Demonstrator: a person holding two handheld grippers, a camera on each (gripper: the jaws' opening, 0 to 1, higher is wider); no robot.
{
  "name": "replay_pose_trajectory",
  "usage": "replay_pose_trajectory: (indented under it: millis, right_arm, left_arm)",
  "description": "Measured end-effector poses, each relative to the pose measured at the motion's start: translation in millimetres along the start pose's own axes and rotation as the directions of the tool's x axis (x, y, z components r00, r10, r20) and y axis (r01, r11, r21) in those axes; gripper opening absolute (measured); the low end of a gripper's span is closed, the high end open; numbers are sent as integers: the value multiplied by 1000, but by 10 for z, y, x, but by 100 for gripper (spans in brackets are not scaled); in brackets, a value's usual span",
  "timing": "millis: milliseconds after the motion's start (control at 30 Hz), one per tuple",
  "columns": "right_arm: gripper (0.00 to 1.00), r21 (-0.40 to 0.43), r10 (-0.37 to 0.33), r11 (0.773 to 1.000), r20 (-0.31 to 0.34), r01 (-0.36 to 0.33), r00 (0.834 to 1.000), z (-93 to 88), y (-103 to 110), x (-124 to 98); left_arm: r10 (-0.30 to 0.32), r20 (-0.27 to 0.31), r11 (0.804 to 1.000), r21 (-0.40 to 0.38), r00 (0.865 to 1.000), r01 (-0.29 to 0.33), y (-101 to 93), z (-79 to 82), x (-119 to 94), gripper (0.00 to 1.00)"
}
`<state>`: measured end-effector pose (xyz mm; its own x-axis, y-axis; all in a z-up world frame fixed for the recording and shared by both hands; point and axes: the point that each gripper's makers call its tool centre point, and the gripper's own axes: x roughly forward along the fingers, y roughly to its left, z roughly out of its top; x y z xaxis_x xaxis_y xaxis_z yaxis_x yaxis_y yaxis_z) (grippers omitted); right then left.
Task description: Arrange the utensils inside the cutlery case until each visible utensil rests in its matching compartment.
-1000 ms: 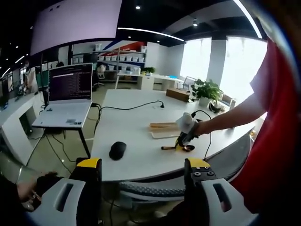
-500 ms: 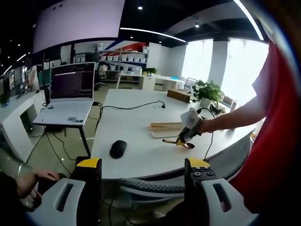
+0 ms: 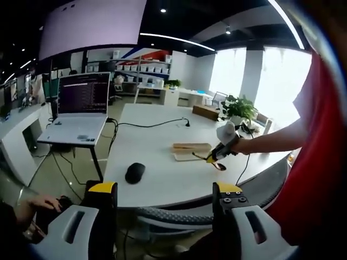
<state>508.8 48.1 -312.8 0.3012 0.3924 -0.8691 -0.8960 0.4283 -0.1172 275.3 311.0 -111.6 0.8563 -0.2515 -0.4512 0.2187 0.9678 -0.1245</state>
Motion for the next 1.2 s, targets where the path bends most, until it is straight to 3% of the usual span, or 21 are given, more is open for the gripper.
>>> replay_pose_trajectory:
  millis: [300, 433, 767, 1200]
  right_arm:
    - [1, 11, -31, 999, 30, 31, 999, 33, -3, -62]
    - [1, 91, -76, 993, 84, 68, 994, 85, -69, -110]
    - [1, 107, -139, 986, 76, 130, 987, 7, -120, -261]
    - [1, 128, -115, 987, 113, 100, 987, 73, -175, -303]
  left_arm:
    - [-9, -5, 1000, 2, 1000, 9, -8, -8, 23, 73]
    - [-5, -6, 1000, 10, 1000, 5, 23, 5, 28, 72]
    - [-12, -5, 1000, 10, 1000, 13, -11, 3, 43, 72]
    - [-17, -13, 1000, 9, 1000, 17, -33, -33, 38, 72]
